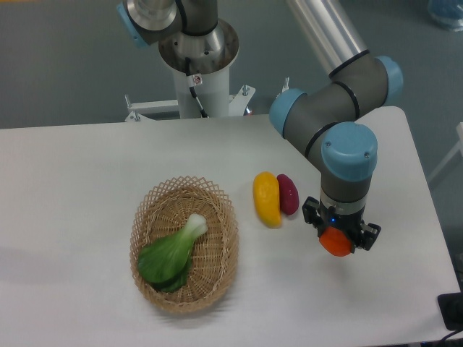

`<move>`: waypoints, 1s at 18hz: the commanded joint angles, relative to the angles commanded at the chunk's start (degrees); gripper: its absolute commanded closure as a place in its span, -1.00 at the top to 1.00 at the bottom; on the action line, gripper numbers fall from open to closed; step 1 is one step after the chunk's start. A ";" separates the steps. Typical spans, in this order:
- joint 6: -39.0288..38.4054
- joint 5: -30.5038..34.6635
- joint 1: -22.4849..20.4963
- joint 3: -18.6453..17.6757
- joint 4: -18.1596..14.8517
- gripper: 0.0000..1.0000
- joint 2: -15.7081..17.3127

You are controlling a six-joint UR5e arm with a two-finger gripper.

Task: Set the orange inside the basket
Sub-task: 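Hold the orange in the gripper and lift it slightly above the table, then carry the held orange over to the wicker basket and lower it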

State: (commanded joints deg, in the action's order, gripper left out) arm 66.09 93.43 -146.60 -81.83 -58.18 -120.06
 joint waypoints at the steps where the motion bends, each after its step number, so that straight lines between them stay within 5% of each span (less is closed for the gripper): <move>1: 0.00 0.00 0.09 0.00 0.09 0.42 0.00; 12: -0.70 -0.09 0.35 -0.17 -0.09 0.42 0.17; 18: -1.05 0.09 2.80 -4.04 0.97 0.40 1.23</move>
State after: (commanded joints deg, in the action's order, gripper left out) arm 65.04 93.51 -143.80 -85.87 -57.22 -118.83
